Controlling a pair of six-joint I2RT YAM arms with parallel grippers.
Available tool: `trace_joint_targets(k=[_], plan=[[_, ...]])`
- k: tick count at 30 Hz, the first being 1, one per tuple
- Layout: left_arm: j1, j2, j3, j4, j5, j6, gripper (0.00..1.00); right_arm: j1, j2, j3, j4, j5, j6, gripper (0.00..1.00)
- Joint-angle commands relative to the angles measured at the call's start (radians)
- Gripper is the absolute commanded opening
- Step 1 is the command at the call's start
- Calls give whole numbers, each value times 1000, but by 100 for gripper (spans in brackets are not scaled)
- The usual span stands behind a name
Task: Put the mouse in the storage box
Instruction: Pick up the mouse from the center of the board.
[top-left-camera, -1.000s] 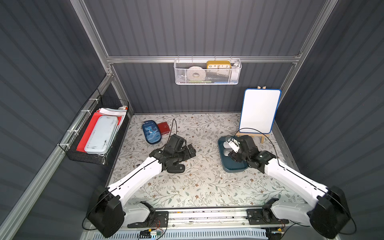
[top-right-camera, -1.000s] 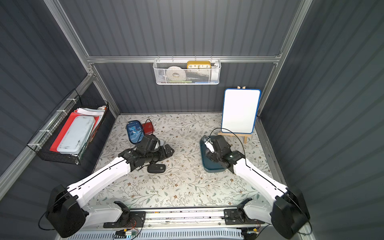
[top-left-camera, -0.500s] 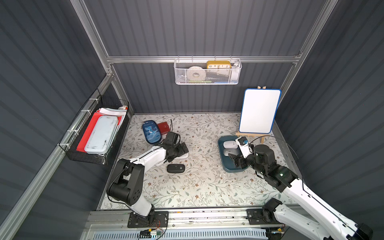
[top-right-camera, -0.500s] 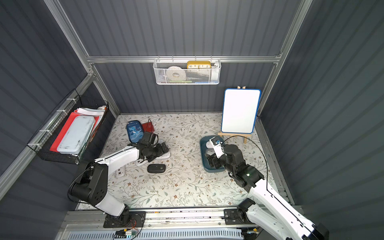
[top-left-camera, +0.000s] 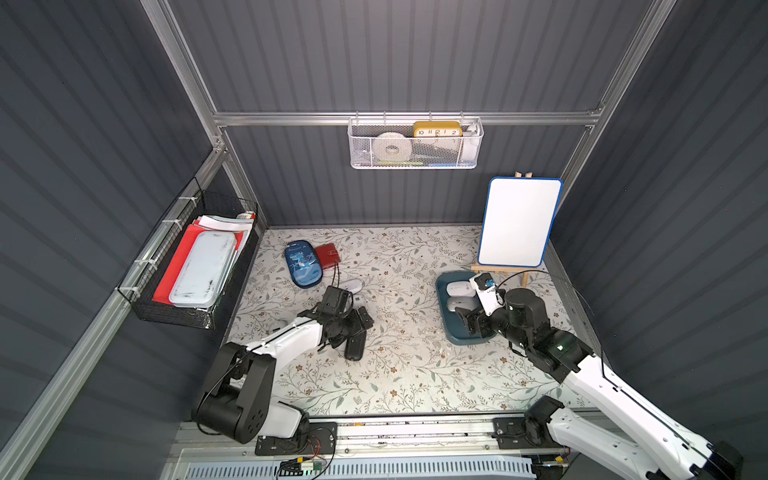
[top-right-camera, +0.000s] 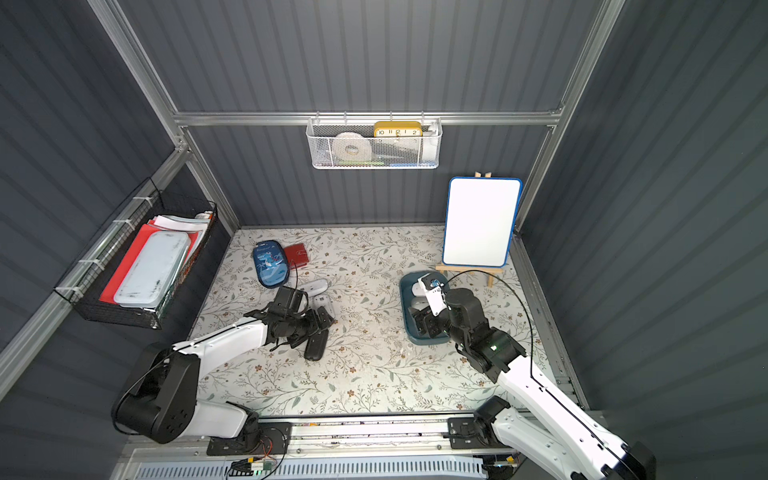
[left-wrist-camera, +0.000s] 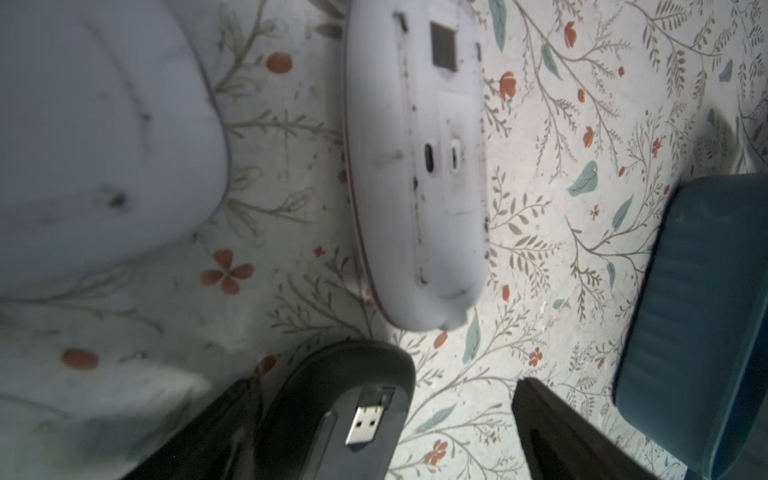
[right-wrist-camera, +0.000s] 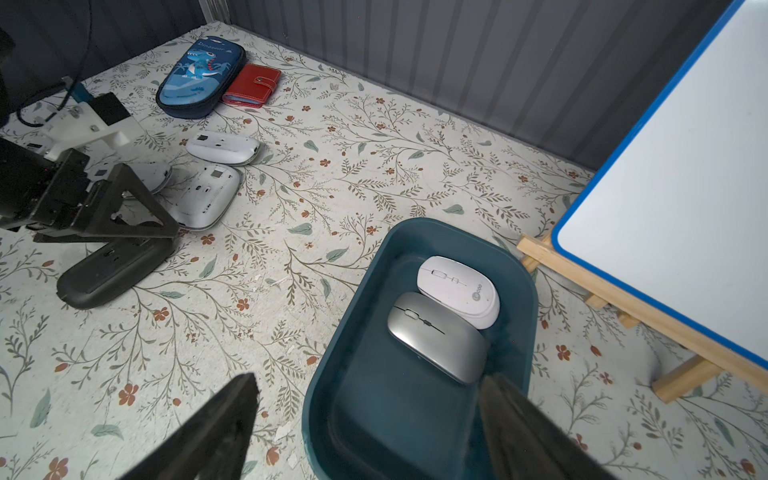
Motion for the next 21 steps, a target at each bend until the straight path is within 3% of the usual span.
trace_joint_targets(k=[1, 6, 13, 21], plan=[[1, -62, -42, -26, 51, -42, 99, 6, -2, -12, 16, 13, 17, 88], [-28, -83, -61, -56, 14, -74, 99, 7, -6, -11, 13, 18, 21, 88], [-179, 27, 21, -187, -146, -159, 96, 10, -14, -13, 13, 21, 15, 88], [-223, 115, 51, -227, -223, -216, 89, 14, -20, -16, 15, 19, 15, 88]])
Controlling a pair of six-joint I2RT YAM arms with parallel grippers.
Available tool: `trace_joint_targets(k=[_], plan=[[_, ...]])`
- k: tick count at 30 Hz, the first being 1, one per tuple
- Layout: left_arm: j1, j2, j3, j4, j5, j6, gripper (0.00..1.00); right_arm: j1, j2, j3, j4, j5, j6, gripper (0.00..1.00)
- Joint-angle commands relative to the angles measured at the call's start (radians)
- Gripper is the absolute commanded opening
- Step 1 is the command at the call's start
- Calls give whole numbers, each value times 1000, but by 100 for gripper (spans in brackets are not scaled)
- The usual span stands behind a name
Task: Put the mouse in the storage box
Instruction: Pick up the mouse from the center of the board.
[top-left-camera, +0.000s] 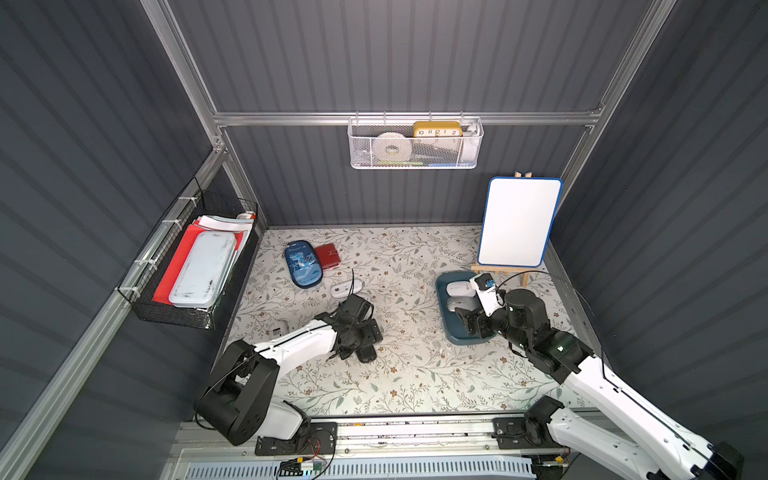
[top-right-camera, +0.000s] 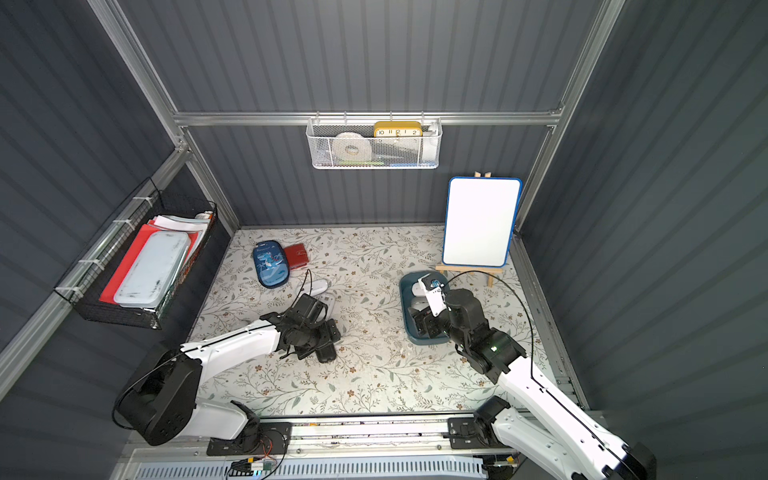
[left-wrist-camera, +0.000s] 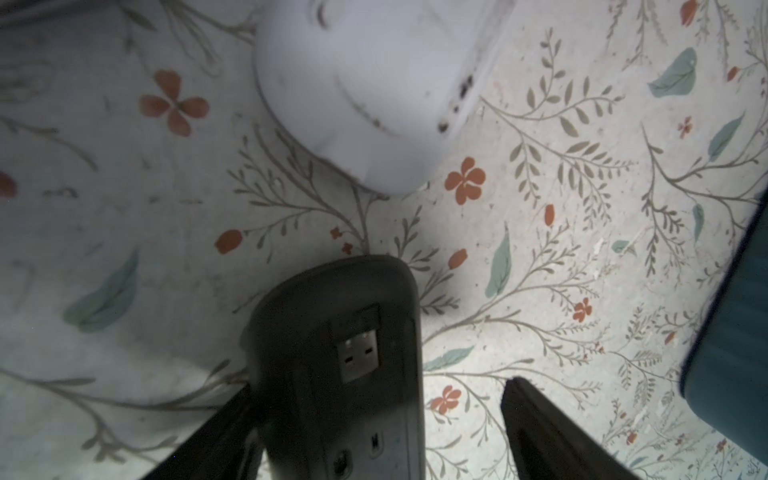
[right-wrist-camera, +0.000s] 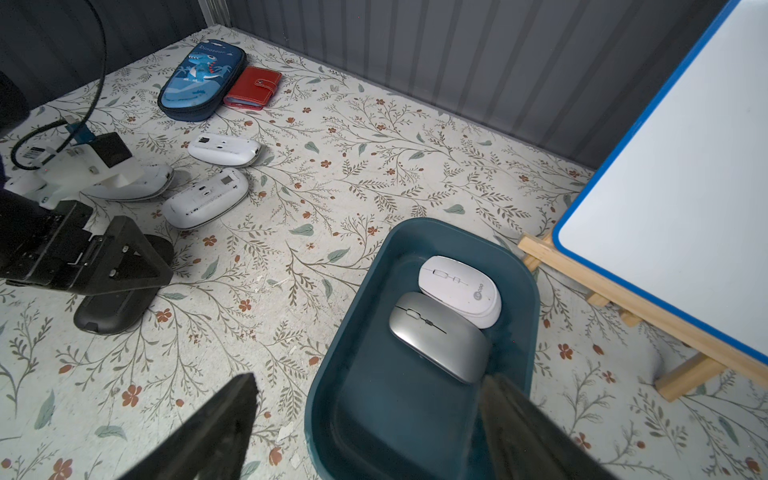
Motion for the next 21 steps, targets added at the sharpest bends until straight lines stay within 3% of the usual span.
trace_joint_targets(k=[1, 10, 21], plan=[[-27, 76, 1, -90, -63, -56, 89, 6, -12, -9, 17, 14, 7, 88], [-172, 280, 122, -202, -158, -121, 80, 12, -21, -10, 15, 16, 7, 88], [-223, 344, 171, -250, -170, -147, 59, 18, -30, -13, 12, 18, 8, 88]])
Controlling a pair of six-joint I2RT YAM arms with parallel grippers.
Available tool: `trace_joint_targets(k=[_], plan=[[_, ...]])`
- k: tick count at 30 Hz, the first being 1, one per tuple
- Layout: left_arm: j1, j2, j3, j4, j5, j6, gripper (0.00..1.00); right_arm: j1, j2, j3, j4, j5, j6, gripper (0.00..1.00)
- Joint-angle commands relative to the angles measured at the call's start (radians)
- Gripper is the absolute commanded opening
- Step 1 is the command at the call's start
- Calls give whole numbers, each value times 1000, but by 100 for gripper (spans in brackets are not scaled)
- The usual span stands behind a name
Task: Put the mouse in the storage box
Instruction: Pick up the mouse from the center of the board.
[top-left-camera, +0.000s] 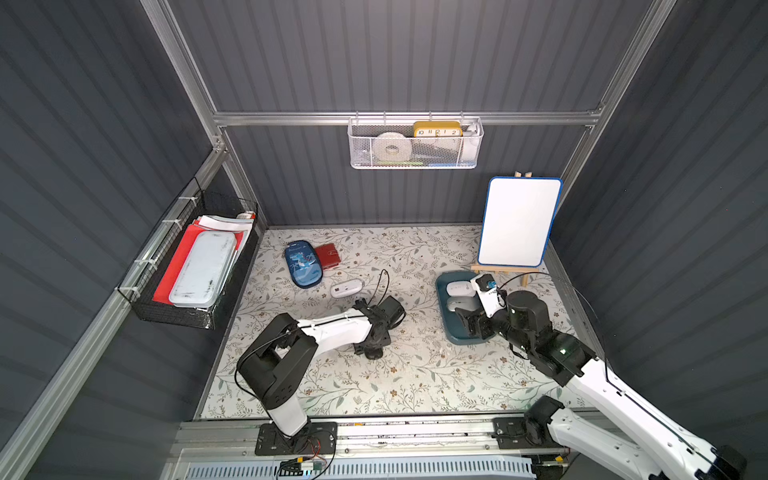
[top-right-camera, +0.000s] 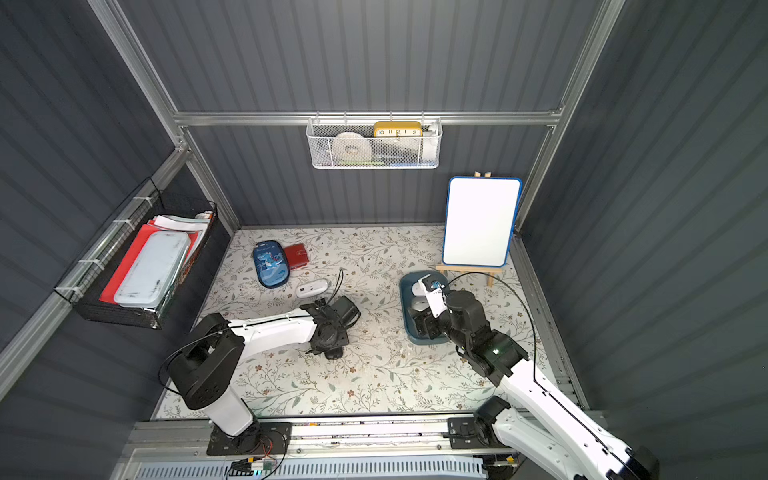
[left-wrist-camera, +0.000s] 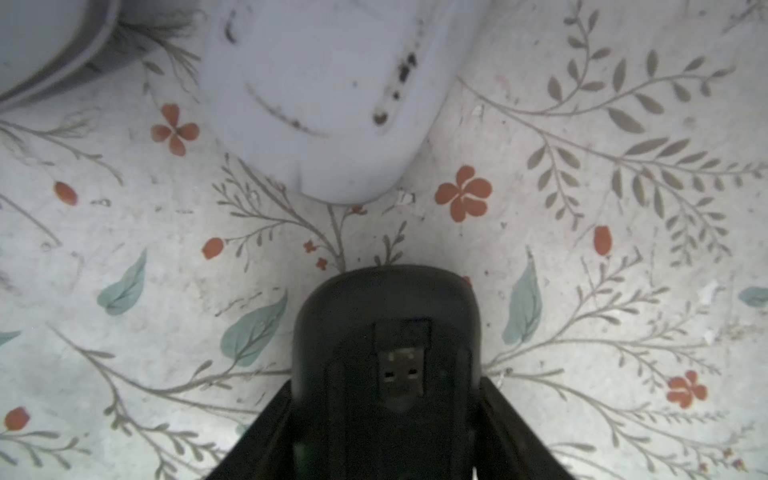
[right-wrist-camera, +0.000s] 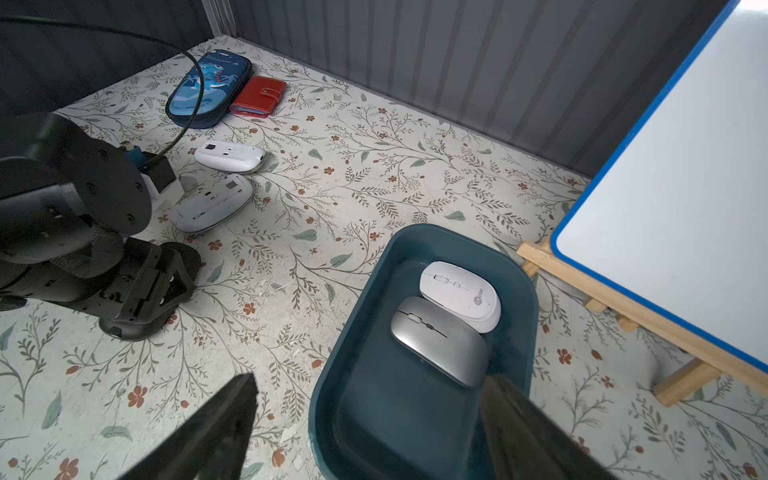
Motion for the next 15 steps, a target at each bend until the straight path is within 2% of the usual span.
trace_joint_targets(k=[1, 7, 12, 15], plan=[[-20, 84, -56, -56, 124, -28, 57, 8, -9, -12, 12, 8, 10, 88], [-19, -93, -46, -31, 133, -8, 51, 9, -20, -6, 21, 32, 48, 88], [-19, -344, -37, 106, 195, 144, 49, 9, -59, -5, 47, 6, 122, 89], [-19, -472, -5, 148, 138, 220, 47, 7, -81, 8, 54, 13, 241, 87]])
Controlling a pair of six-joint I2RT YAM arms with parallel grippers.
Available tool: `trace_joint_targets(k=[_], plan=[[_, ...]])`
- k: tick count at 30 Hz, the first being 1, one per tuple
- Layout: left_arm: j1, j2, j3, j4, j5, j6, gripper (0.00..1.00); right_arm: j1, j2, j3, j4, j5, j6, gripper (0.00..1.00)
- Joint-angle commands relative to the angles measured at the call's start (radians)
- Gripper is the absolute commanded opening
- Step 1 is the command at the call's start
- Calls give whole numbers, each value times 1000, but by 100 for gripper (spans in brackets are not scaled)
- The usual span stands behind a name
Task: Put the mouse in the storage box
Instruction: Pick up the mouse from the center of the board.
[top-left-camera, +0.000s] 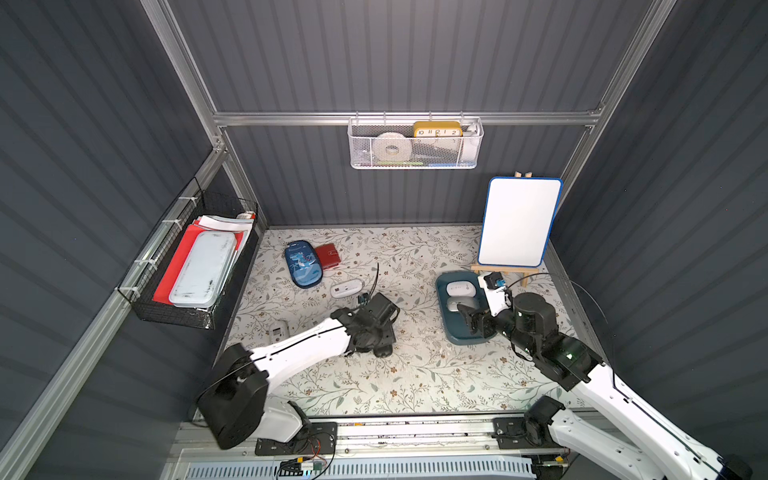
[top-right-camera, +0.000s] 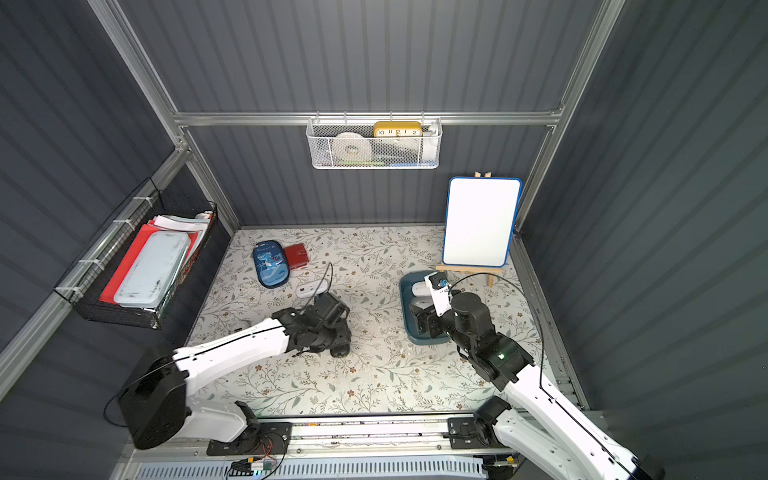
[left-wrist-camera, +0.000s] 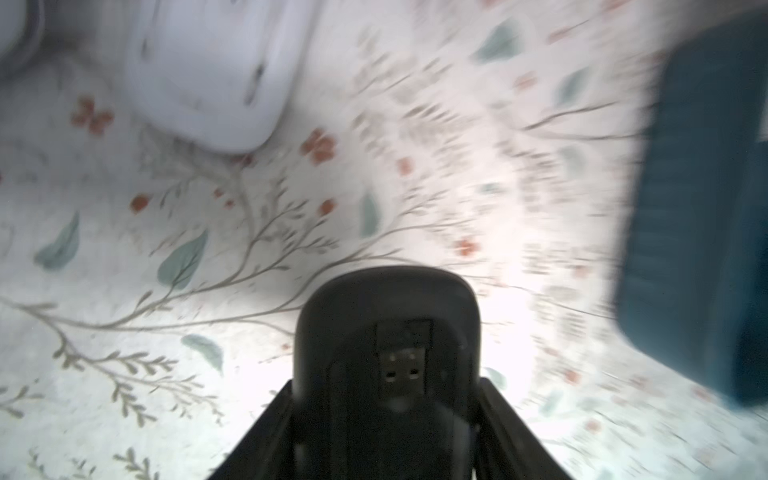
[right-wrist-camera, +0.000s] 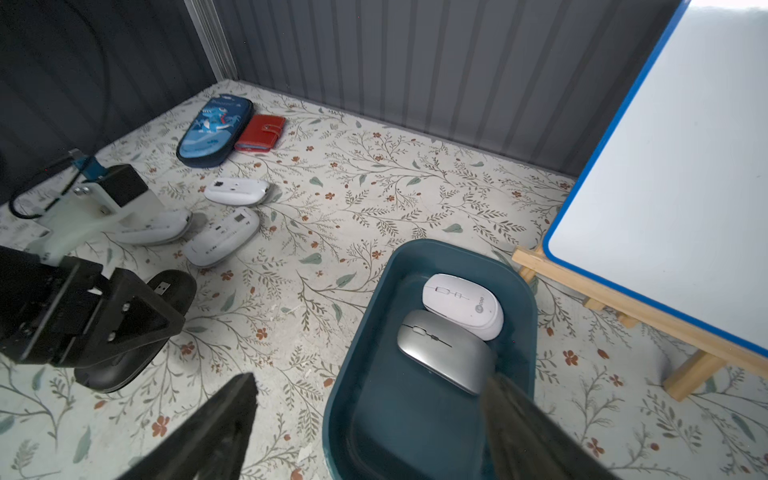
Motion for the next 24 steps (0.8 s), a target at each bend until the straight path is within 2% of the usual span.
trace_joint_targets(k=[1, 5, 9, 12, 15, 18, 24], plan=[[-2, -132, 49, 77, -36, 122, 46, 3, -25, 12, 47, -35, 156, 85], [-1, -233, 95, 84, -49, 278, 46, 3, -15, 33, 129, -210, 281, 80], [-1, -223, 159, 114, -75, 470, 47, 3, 44, 101, 178, -377, 429, 77], [-2, -223, 149, 199, -72, 586, 43, 6, 111, 138, 261, -499, 574, 77], [-3, -252, 99, 323, -33, 698, 41, 13, 181, 165, 304, -511, 706, 76], [-1, -286, 37, 424, 20, 796, 41, 38, 247, 194, 344, -543, 753, 76], [-2, -316, -13, 480, 75, 859, 41, 155, 370, 289, 338, -482, 722, 75]])
